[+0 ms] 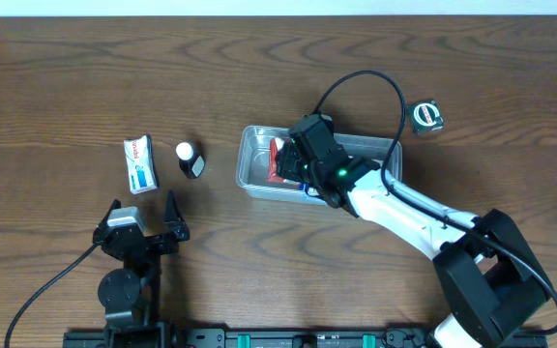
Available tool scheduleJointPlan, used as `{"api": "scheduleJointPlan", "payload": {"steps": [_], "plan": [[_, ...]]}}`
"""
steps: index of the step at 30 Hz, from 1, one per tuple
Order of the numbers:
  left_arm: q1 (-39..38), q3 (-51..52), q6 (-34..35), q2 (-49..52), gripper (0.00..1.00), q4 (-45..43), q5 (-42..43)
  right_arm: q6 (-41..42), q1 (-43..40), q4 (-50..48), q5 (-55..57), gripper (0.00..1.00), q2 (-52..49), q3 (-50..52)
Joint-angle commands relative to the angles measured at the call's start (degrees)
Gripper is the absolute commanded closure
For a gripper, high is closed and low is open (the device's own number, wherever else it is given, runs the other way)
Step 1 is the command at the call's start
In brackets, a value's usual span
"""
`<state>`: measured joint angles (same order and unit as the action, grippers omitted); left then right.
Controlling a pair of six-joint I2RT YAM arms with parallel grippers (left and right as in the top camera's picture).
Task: Pack container
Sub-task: 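Carry the red packet into the container's left side and lower it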
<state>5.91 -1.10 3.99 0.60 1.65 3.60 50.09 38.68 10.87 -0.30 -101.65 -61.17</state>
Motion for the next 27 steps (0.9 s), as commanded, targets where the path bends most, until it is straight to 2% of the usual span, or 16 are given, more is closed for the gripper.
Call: {"api": "scheduleJointPlan", "payload": {"steps": [1,18,27], "plan": [[0.13,0.87,-0.96,-0.33,0.02,2.1,0.17,1.77,1.07,0.09,2.21,0.49,-0.7,-0.63],[0.13,0.87,-0.98,-0.33,0.02,2.1,0.17,2.84,1.27,1.46,4.63,0.5,-0.7,-0.63],[0.13,0.87,-0.98,-0.33,0.02,2.1,0.17,2.82,1.27,1.36,4.63,0.45,-0.7,-0.63]]}}
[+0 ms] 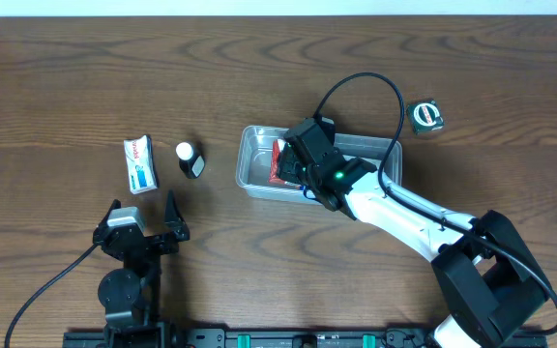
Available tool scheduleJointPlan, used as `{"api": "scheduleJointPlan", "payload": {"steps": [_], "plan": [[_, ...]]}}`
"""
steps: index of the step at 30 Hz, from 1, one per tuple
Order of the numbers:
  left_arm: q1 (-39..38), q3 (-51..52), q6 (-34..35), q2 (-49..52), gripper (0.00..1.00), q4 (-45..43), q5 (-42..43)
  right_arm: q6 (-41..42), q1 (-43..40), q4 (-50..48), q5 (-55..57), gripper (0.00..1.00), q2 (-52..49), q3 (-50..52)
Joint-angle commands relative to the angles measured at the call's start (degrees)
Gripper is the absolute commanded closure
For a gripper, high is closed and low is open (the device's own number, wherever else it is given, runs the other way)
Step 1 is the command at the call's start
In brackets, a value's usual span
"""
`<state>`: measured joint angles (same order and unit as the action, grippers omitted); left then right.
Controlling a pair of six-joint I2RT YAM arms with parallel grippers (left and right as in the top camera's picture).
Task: Pack container
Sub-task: 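Carry the red packet into the container's left side and lower it, then release the red packet and withdraw the right gripper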
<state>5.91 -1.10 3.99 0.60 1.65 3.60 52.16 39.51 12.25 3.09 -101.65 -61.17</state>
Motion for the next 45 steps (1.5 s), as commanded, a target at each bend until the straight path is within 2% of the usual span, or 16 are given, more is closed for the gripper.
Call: {"api": "scheduleJointPlan", "payload": {"steps": [1,10,19,28,33,37,41,45], "plan": [[0.13,0.87,-0.98,-0.31,0.02,2.1,0.17,0.74,0.44,-0.02,1.25,0.45,-0.7,-0.63],[0.13,0.87,-0.98,-0.33,0.02,2.1,0.17,0.72,0.44,-0.02,1.22,0.43,-0.7,-0.63],[0.13,0.87,-0.98,-0.33,0.02,2.1,0.17,0.72,0.44,-0.02,1.22,0.37,-0.7,-0.63],[0.13,0.87,-0.98,-0.33,0.02,2.12,0.17,0.44,0.44,-0.22,1.2,0.37,-0.68,-0.66],[0.13,0.87,-0.98,-0.33,0.02,2.1,0.17,-5.44,0.44,-1.92,-1.01,0.38,1.49,-1.14],[0.13,0.87,-0.98,-0.33,0.02,2.1,0.17,-12.46,0.42,0.15,-0.96,0.34,7.58,-2.58],[0.13,0.87,-0.98,-0.33,0.02,2.1,0.17,-16.63,-0.72,5.64,2.54,0.25,15.1,-3.8],[0.13,0.87,-0.96,-0.33,0.02,2.1,0.17,-20.9,-6.4,15.69,6.78,0.28,20.57,-7.82]]}}
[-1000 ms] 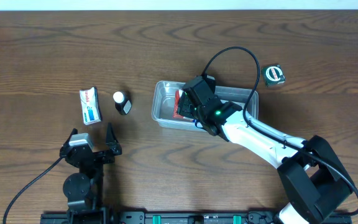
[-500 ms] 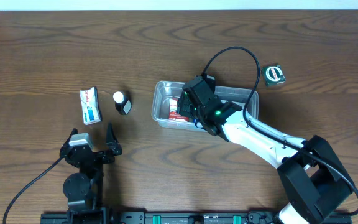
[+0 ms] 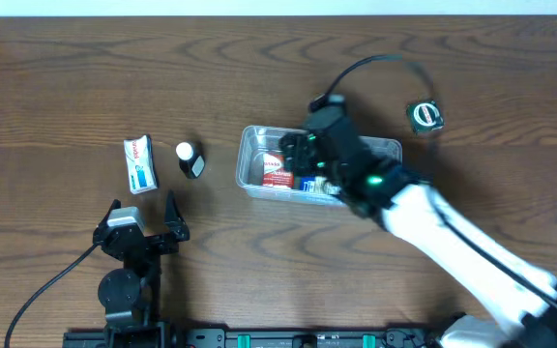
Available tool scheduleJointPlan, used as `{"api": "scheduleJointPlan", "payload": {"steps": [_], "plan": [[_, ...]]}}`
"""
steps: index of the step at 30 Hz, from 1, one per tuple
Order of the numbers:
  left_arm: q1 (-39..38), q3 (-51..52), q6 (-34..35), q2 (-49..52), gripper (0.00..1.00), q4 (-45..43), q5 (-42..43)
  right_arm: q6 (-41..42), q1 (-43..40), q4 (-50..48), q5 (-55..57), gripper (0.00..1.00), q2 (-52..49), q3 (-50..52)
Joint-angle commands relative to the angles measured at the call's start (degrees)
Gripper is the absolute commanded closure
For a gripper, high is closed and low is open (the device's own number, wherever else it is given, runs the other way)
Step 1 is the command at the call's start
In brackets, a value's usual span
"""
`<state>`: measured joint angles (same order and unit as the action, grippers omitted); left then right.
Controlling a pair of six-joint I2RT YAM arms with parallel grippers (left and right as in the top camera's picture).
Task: Pack container
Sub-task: 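Release the red packet and withdraw the right gripper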
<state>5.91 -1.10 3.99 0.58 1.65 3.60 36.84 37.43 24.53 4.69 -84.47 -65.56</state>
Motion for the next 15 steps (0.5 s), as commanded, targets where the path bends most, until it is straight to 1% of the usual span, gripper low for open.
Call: {"api": "scheduleJointPlan", "payload": {"steps": [1,5,7,11,15], "plan": [[0.13,0.87,-0.96,-0.31,0.02,2.1,0.17,-6.73,-6.95,6.88,5.42,0.28,3.93,-5.53],[0.13,0.87,-0.96,-0.31,0.02,2.1,0.17,-11.98,-17.99,19.08,5.14,0.28,2.91,-15.3],[0.13,0.87,-0.98,-0.31,0.02,2.1,0.17,-14.93,-23.21,22.88,4.2,0.28,1.57,-19.54],[0.13,0.87,-0.98,-0.31,0.02,2.1,0.17,-19.04,-31.87,25.53,0.74,0.28,-1.7,-24.7],[0.13,0.87,-0.98,-0.31,0.02,2.1,0.17,-23.98,-37.92,25.03,-4.07,0.3,-6.03,-25.29]]}}
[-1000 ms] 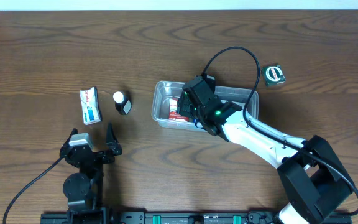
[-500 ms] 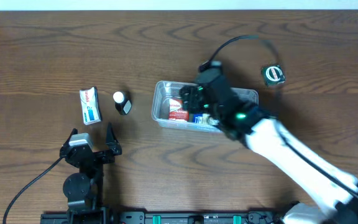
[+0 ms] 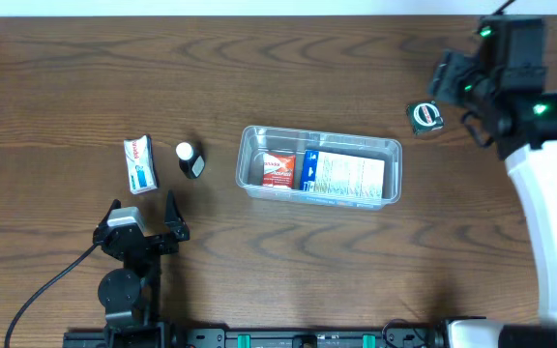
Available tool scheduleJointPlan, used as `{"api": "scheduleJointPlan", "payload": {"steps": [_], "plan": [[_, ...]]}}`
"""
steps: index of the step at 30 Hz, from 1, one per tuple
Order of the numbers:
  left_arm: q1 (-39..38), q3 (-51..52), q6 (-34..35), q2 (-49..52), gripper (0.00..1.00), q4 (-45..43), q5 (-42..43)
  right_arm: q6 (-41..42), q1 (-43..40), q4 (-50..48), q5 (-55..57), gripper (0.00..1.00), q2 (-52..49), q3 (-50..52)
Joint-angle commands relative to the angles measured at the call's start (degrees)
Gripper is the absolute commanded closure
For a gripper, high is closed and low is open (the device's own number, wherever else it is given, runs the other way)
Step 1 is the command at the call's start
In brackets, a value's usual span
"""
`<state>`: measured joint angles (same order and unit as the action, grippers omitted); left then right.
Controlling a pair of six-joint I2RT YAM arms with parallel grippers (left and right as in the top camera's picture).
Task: Pack container
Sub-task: 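Release the red packet and withdraw the right gripper, then move right gripper to the green Zam-Buk box and grasp it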
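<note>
A clear plastic container point(image 3: 249, 137) sits mid-table. Inside it lie a red packet point(image 3: 278, 170) at the left end and a blue-and-white box point(image 3: 346, 175) filling the rest. My right gripper point(image 3: 446, 81) hovers at the far right back, just above a small green-and-black round item point(image 3: 425, 116); its fingers look spread, with nothing between them. My left gripper point(image 3: 143, 213) rests open near the front left edge, holding nothing.
A white packet with red and blue print point(image 3: 140, 164) and a small black bottle with a white cap point(image 3: 190, 159) lie left of the container. The right arm's white link runs down the right edge.
My right gripper has left the container and now sits far to the back right, beside the green round item. The red packet and the box stay in the container. The left arm is unchanged.
At first my right gripper was down in the container's left part, over the red packet. Later it stood above the container with the packet lying flat beside the box. Now it is away at the back right. The left arm has stayed still.
</note>
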<state>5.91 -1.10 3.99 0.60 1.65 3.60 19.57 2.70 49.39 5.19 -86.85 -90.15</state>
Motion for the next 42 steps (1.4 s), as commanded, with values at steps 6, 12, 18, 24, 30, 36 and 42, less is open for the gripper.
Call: {"api": "scheduleJointPlan", "payload": {"steps": [6,12,18,24,30,36,42], "plan": [[0.13,0.87,-0.98,-0.33,0.02,2.1,0.17,-24.79,-6.47,-3.17,-11.63,0.18,-13.16,-0.68],[0.13,0.87,-0.98,-0.33,0.02,2.1,0.17,-27.17,-7.04,-7.08,-10.99,0.13,-22.6,-0.68],[0.13,0.87,-0.98,-0.33,0.02,2.1,0.17,-32.96,-8.04,-9.92,-11.02,0.02,-29.07,-0.68],[0.13,0.87,-0.98,-0.33,0.02,2.1,0.17,-43.87,-8.41,-12.07,-11.3,0.01,-32.17,-0.63],[0.13,0.87,-0.96,-0.33,0.02,2.1,0.17,-46.27,-8.41,-13.44,-11.89,0.01,-33.29,-0.55],[0.13,0.87,-0.96,-0.33,0.02,2.1,0.17,-46.21,-8.44,-13.31,-13.25,0.01,-35.54,-0.44],[0.13,0.87,-0.98,-0.31,0.02,2.1,0.17,-46.18,-8.41,-13.22,-14.91,0.01,-36.7,0.07]]}}
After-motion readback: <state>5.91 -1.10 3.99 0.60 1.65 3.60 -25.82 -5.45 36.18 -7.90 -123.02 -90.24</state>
